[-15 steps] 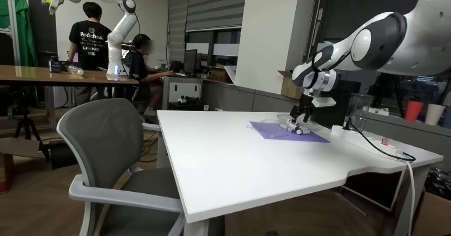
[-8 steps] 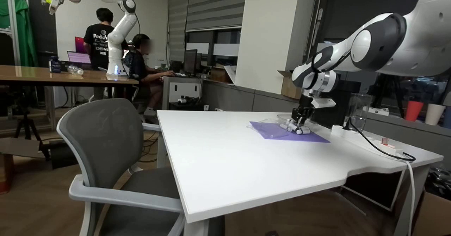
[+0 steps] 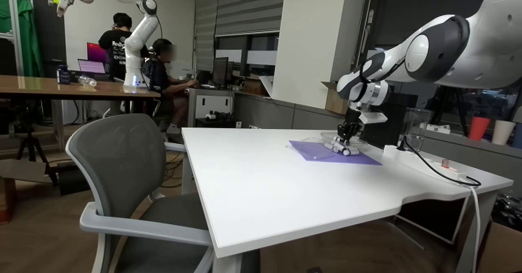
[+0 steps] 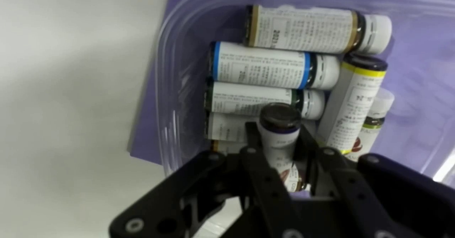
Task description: Pick up one of the white objects from the bowl and place it on the table
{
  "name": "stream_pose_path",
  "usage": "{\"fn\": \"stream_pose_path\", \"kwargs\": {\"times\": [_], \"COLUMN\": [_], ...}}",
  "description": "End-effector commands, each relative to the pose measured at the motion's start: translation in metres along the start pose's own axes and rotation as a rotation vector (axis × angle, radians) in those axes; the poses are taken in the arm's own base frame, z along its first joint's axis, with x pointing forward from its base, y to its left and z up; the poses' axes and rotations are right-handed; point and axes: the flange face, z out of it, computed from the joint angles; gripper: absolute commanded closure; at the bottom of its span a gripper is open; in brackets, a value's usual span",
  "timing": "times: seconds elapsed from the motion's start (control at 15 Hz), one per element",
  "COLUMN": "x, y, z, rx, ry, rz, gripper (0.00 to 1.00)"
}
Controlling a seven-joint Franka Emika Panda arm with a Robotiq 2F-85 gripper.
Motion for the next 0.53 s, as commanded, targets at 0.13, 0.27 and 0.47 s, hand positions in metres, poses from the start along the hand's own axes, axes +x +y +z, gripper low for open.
{"fn": "stream_pose_path", "kwargs": {"times": [0.13,0.27,0.47], "x": [0.03,0.044,0.068], "y": [-0.005,-0.013,-0.036], "z": [-0.055,-0.082,-0.11], "rx": [-0.028,-0.02,0.015], "ry": [-0.016,-0.018,0.018], "rz": [0.049,0.048,0.029], "gripper": [0.93,0.93,0.93]}}
